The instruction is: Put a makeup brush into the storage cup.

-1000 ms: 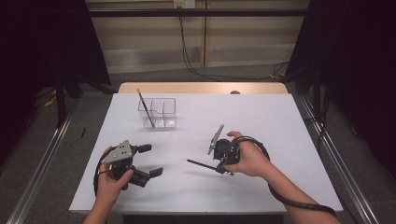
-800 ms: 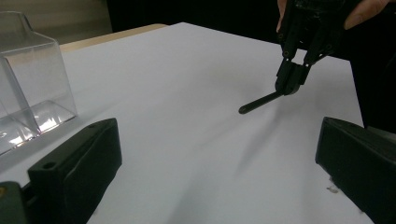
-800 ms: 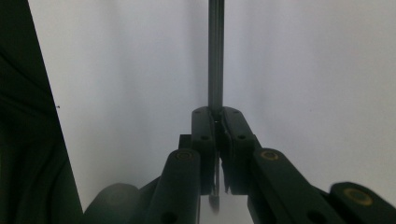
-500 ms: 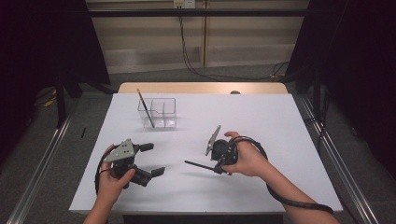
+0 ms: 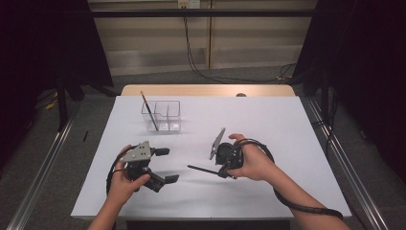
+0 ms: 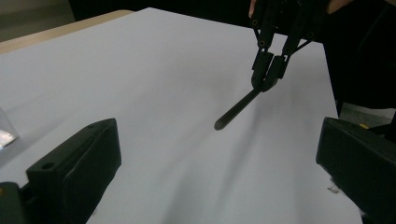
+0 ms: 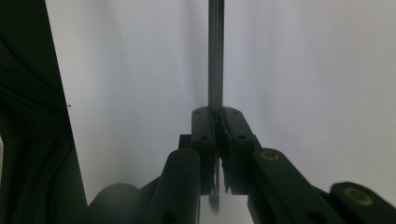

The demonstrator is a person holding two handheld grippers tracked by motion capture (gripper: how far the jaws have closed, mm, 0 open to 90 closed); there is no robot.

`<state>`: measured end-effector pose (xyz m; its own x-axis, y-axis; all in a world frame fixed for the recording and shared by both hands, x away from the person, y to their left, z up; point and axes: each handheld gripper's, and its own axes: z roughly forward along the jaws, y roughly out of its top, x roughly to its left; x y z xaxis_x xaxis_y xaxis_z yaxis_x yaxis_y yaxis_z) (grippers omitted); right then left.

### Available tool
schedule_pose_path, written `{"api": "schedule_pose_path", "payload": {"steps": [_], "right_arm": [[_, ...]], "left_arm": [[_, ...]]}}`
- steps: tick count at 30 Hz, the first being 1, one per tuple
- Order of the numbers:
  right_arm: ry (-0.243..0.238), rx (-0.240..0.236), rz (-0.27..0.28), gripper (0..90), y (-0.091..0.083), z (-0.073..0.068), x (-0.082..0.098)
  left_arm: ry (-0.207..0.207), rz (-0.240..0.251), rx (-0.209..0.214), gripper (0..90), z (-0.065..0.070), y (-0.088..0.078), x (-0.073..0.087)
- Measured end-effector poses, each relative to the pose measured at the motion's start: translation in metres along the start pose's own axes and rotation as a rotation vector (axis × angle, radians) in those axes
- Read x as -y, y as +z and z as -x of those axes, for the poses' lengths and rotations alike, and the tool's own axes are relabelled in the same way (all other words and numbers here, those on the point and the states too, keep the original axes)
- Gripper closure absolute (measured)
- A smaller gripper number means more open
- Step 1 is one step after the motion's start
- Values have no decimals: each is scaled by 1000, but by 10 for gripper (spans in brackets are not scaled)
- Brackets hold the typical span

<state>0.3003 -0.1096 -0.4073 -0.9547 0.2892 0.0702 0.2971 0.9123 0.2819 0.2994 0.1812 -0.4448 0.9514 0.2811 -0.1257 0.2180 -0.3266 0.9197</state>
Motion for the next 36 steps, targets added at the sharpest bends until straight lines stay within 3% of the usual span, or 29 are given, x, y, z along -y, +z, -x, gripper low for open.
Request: {"api": "schedule_pose_path", "payload": {"steps": [7, 19, 21, 32, 36], "right_arm": [[3, -2, 5, 851, 1, 1, 0], [-10, -3, 10, 851, 0, 1, 1], [-6, -6, 10, 851, 0, 1, 1], [-7, -13, 14, 850, 1, 0, 1], [-21, -15, 12, 850, 0, -1, 0]], "left_arm": [[12, -5, 25, 0, -1, 10, -8], [39, -67, 80, 0, 0, 27, -24], [62, -93, 82, 0, 1, 28, -27], [86, -270, 112, 0, -2, 41, -43], [70, -326, 117, 0, -4, 45, -49]]}}
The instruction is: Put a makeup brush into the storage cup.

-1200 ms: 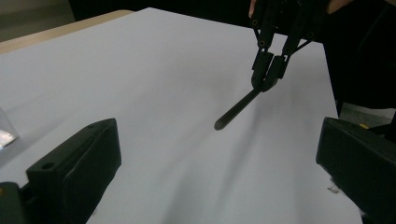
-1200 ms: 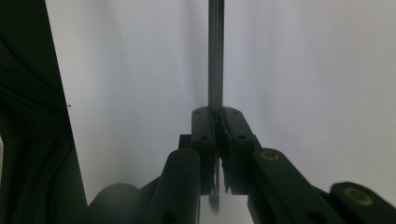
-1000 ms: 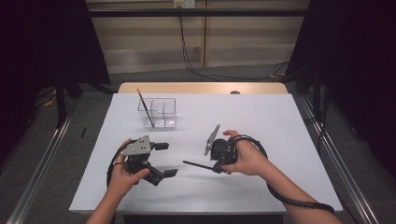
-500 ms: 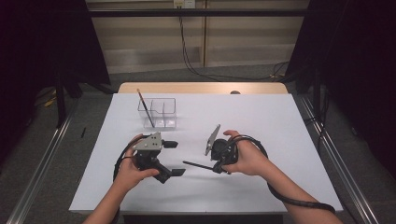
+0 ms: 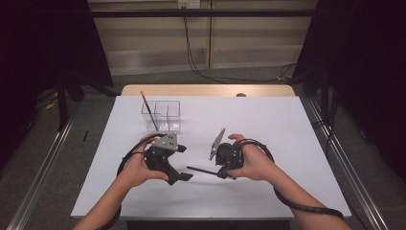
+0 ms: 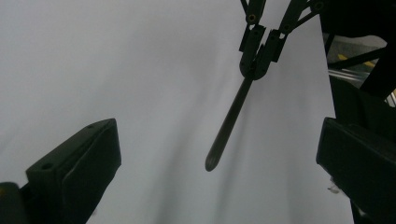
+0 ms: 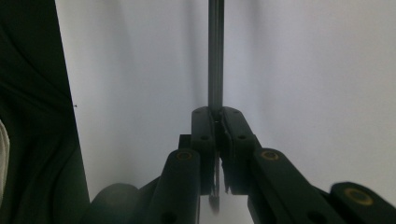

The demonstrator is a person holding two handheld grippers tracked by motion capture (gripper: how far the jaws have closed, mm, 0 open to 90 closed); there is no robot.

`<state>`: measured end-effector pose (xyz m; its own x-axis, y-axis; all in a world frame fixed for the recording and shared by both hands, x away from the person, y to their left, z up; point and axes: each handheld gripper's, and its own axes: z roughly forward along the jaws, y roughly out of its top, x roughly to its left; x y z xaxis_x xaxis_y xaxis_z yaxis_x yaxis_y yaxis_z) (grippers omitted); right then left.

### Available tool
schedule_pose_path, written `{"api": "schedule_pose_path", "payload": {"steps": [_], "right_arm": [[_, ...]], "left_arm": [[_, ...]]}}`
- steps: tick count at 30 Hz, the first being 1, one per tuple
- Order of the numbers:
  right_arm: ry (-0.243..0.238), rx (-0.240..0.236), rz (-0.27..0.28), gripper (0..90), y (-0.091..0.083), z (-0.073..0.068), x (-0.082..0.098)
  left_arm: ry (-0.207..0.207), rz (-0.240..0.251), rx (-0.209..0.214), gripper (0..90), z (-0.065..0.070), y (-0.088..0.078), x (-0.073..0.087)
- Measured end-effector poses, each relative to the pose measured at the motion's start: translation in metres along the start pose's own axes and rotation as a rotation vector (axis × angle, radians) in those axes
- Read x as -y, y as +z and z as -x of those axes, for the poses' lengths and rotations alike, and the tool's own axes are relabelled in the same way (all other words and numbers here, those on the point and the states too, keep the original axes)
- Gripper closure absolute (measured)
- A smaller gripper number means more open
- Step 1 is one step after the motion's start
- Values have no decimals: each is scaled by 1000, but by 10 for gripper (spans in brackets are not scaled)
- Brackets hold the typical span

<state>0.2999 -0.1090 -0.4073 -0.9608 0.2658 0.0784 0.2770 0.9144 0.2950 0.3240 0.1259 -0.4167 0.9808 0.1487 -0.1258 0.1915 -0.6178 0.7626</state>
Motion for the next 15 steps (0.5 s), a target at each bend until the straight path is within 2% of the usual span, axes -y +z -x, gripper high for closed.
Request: {"api": "schedule_pose_path", "payload": {"steps": [4, 8, 10, 15], "right_arm": [[4, -1, 0, 850, 0, -1, -2], [-1, -4, 5, 850, 1, -1, -2], [5, -2, -2, 851, 0, -1, -2], [-2, -2, 6, 851, -1, -1, -2]], "left_arm": [[-8, -50, -7, 0, -2, 1, -6], [15, -113, -11, 0, 0, 3, -13], [41, -159, -14, 17, 1, 5, -17], [81, -237, -25, 75, 3, 8, -26]]}}
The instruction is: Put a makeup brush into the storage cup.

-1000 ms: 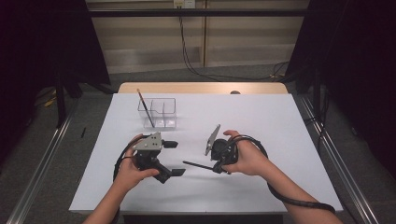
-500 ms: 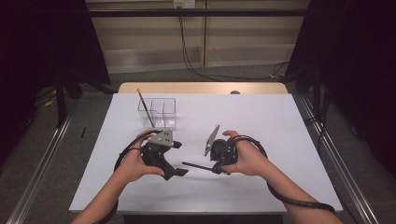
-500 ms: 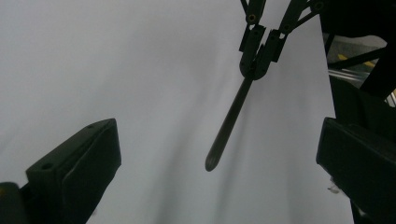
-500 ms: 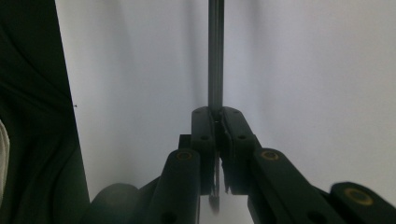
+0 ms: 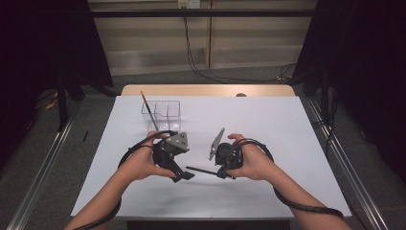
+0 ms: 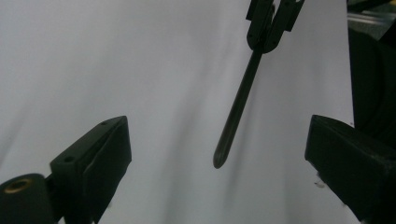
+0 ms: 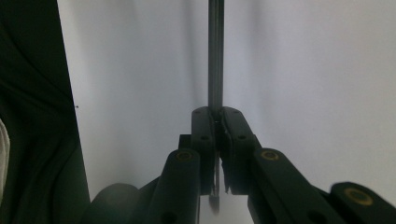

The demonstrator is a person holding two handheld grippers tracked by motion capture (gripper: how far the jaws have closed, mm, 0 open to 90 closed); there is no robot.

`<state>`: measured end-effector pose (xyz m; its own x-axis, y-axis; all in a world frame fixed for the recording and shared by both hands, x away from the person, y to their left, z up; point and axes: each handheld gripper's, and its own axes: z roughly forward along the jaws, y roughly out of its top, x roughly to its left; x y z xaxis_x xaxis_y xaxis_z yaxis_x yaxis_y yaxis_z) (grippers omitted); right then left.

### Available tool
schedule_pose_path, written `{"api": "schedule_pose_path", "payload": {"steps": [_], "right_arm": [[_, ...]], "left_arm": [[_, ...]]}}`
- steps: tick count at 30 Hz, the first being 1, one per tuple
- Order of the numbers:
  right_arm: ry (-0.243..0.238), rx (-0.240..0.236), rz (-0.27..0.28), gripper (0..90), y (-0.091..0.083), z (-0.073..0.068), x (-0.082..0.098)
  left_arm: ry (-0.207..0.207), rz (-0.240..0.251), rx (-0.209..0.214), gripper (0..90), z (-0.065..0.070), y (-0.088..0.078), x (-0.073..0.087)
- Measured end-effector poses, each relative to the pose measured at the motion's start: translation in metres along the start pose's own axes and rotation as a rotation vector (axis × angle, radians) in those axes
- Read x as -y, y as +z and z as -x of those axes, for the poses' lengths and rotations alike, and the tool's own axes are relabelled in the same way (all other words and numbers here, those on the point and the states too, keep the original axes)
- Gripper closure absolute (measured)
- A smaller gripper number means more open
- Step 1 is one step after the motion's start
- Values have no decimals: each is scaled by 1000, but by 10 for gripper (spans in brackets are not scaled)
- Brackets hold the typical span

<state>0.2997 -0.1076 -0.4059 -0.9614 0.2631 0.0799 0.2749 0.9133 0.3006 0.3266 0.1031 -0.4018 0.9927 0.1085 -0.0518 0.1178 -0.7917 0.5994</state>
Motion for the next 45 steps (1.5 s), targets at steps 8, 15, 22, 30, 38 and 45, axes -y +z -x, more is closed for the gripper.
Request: {"api": "schedule_pose_path", "payload": {"steps": [8, 15, 22, 30, 38, 45], "right_arm": [[-5, 3, 1, 850, -1, -1, -1], [-19, 1, 5, 850, -1, -1, 0], [-28, 0, 2, 850, 1, -1, -1], [-40, 9, 10, 848, 0, -1, -2], [-51, 5, 41, 845, -7, 1, -2], [-57, 12, 80, 836, -15, 2, -3]], "left_arm": [[59, -111, 0, 223, 4, 10, -9], [96, -140, 28, 446, 3, 14, -12], [111, -146, 47, 627, 2, 16, -16], [112, -156, 68, 788, 4, 20, -13], [113, -178, 65, 798, 5, 24, -10], [130, -200, 86, 830, 7, 25, -9]]}}
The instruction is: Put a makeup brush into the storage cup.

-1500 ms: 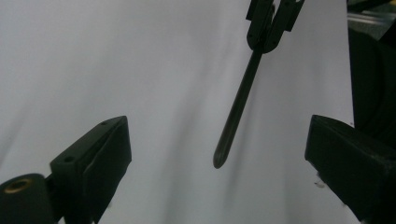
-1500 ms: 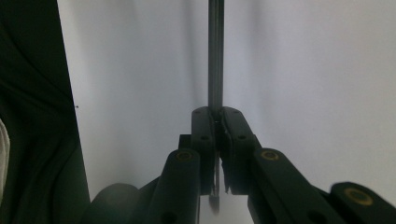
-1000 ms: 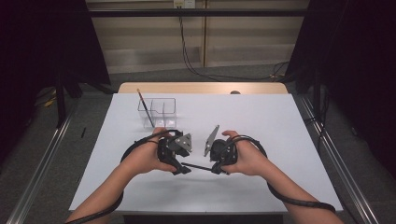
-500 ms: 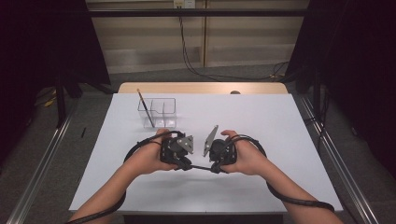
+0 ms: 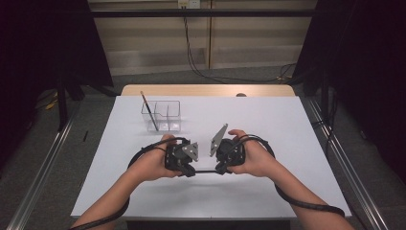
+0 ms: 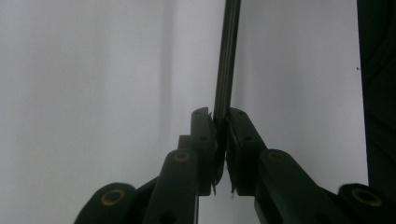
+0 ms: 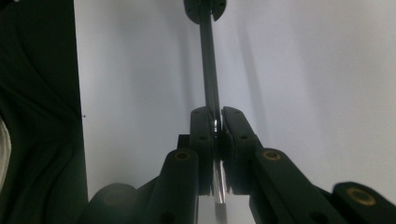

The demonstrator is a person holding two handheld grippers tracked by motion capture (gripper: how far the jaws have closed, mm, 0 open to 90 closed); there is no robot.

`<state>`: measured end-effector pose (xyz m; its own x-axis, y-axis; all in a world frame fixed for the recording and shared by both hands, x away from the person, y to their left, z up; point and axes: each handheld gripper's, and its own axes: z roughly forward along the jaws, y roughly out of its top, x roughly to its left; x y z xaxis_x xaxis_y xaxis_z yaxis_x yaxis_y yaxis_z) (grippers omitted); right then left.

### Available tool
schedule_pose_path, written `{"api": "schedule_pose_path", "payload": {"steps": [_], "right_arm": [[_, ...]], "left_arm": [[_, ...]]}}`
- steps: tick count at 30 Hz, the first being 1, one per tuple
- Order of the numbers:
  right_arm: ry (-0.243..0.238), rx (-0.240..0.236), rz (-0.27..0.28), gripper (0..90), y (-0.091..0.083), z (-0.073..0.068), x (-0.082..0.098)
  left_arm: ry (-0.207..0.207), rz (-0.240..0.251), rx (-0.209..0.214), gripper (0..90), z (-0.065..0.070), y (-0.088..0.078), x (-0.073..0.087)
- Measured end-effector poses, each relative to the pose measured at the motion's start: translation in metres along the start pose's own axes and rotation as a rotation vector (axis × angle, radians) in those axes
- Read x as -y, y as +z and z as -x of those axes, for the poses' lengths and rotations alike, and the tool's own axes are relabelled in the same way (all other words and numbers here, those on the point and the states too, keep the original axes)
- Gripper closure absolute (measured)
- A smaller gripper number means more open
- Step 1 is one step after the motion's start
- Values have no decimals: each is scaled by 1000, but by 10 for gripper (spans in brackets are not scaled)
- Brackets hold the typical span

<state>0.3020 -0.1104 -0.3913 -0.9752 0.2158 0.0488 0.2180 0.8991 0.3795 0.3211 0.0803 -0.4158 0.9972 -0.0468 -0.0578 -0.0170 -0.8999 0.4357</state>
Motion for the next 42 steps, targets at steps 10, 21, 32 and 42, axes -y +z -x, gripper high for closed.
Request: {"api": "schedule_pose_path", "payload": {"steps": [10, 21, 32, 42], "right_arm": [[31, -7, 32, 821, -1, 2, 5], [97, -23, 165, 515, -1, 8, 13], [161, -16, 350, 205, -2, 13, 26], [210, -3, 553, 132, -3, 14, 40]], "left_arm": [[1, 11, 2, 842, 2, 1, 1], [-15, 37, -1, 842, 2, -2, 4], [-23, 52, -5, 841, 1, -4, 8], [-41, 80, 1, 841, 2, -3, 11]]}}
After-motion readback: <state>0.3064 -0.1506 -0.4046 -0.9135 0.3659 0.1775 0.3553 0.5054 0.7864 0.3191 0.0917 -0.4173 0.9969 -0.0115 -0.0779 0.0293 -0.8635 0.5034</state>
